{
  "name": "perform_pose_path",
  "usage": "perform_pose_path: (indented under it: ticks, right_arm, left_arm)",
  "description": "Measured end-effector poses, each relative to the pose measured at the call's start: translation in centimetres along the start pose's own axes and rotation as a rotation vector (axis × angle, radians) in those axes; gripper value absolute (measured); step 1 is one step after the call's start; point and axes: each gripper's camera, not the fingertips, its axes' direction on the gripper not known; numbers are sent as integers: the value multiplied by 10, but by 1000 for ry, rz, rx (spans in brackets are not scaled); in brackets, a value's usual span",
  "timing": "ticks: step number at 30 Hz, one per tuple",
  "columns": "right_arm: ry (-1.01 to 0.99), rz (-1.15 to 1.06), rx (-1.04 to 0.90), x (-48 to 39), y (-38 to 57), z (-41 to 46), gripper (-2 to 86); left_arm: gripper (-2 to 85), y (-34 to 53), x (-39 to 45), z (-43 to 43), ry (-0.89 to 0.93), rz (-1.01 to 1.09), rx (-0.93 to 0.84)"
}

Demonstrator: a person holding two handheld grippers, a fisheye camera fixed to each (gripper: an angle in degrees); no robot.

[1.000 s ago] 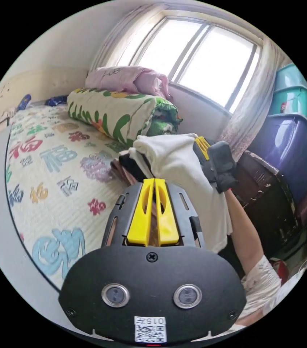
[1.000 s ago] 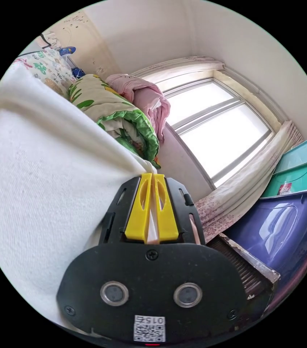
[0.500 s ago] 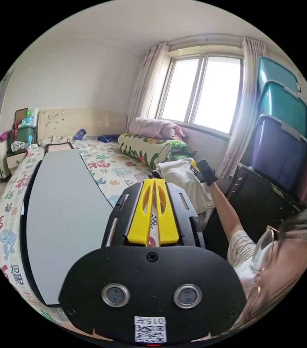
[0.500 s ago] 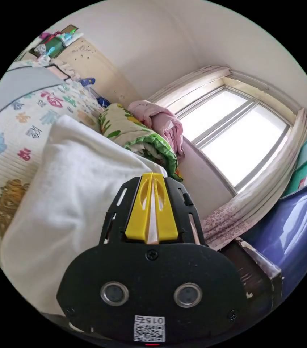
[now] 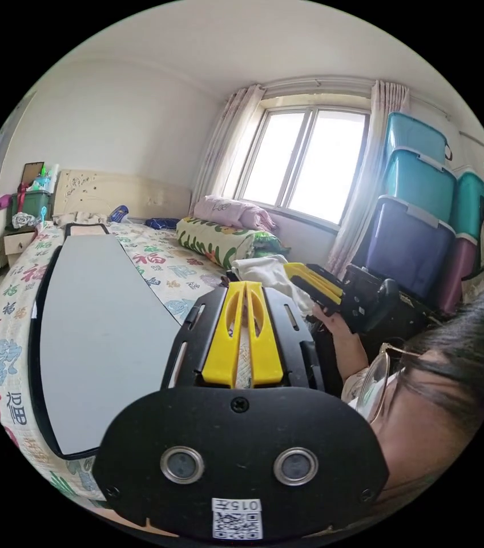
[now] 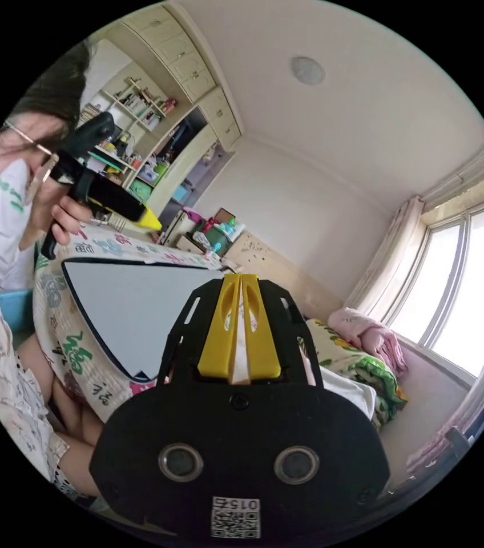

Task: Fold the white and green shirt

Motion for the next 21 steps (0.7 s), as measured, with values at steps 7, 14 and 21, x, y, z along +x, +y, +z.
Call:
perform_pose_path:
  ticks: [7,14,21]
  right_arm:
    - [-176,184,207,45,-62,-119,-10]
    - [-500,393,370,88,-120,-195,-10]
    - [-719,434,489,178,-148,-261,-7]
  left_arm:
    - [-3,-40,34,-48,-49,51,16]
    - [-5,-95,39,-83,-47,8,49]
    - [-8,-127,-12,-140,-304,-50,147]
